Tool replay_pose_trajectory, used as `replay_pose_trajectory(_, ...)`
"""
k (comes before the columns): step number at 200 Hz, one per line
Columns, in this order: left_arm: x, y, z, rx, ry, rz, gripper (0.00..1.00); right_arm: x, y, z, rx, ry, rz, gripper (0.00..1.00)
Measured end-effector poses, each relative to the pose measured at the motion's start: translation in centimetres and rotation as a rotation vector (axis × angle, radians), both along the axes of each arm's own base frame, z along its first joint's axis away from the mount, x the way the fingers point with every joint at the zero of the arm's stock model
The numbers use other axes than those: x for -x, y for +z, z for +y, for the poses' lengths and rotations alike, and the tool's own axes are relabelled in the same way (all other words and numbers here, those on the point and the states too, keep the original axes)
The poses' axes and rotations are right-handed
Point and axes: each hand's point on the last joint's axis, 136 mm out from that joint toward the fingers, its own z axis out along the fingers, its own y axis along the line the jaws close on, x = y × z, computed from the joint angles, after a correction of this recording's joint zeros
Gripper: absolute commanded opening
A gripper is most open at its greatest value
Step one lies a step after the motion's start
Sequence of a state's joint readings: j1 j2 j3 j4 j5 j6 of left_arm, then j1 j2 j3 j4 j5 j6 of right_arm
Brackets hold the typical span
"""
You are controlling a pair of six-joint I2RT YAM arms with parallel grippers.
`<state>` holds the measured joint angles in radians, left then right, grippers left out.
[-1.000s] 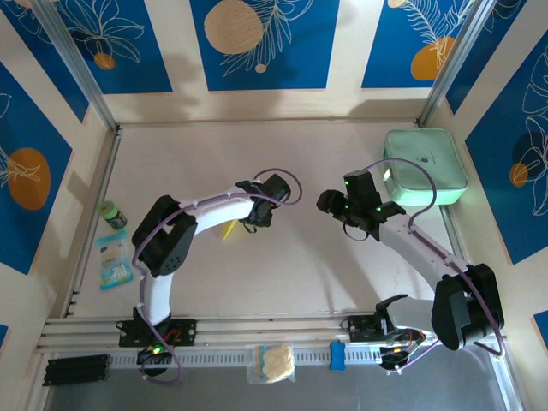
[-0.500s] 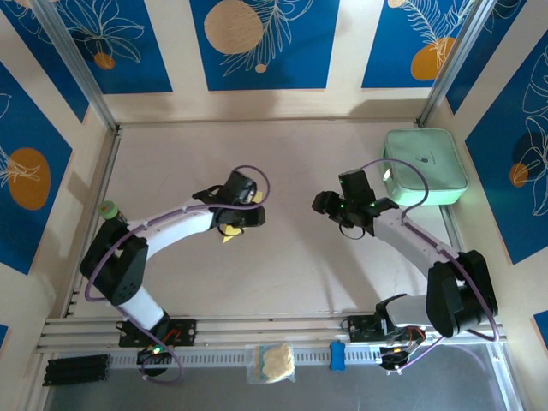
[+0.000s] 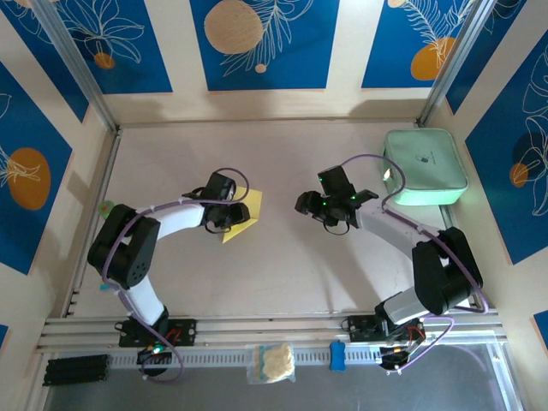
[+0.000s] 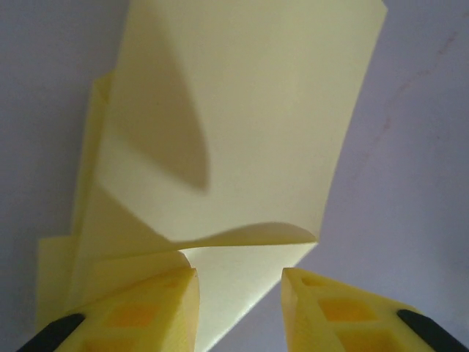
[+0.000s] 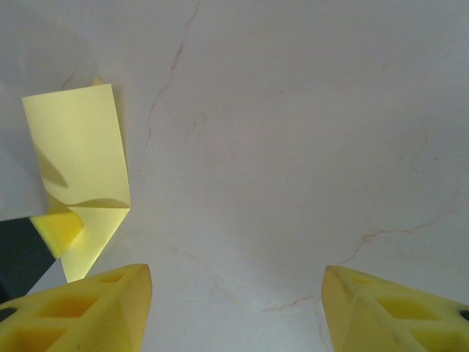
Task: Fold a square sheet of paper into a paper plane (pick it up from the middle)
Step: Move the paper to the center of the table.
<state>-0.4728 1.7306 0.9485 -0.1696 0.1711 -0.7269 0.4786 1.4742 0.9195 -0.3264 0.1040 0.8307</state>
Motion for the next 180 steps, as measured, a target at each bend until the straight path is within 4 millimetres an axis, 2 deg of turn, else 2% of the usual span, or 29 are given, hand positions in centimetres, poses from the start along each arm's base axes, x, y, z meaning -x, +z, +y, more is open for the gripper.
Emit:
replay_pose_trajectory(33, -0.2, -1.0, 0.7, -0.034, 0.011, 0.008, 0.35, -0.2, -0.3, 0.8, -0.003, 0.013, 0.014, 0.62)
replay_pose_trajectory(69, -0.3, -1.1, 0.4, -0.028, -0.017, -0.001, 0.33, -0.4, -0.4, 1.4, -0.007, 0.021, 0.021, 0.62)
replay_pose_trajectory(103, 0.3, -1.0, -1.5, 0.036, -0.089, 0.001, 0.31, -0.5, -0.5, 1.6, -0.023, 0.017, 0.029, 0.6)
replay_pose_trajectory(123, 1.4, -1.0, -3.5, 0.071, -0.147, 0.013, 0.29, -0.7, -0.2, 2.0, -0.047, 0.007, 0.022, 0.58)
replay_pose_trajectory(155, 3.7, -0.7, -6.6, 0.123, -0.23, 0.041, 0.26, -0.5, -0.4, 3.1, -0.088, 0.006, 0.036, 0.42)
replay_pose_trajectory(180, 4.8, -0.7, -7.7, 0.15, -0.251, 0.061, 0.22, 0.1, -2.1, 4.5, -0.096, 0.034, 0.087, 0.25)
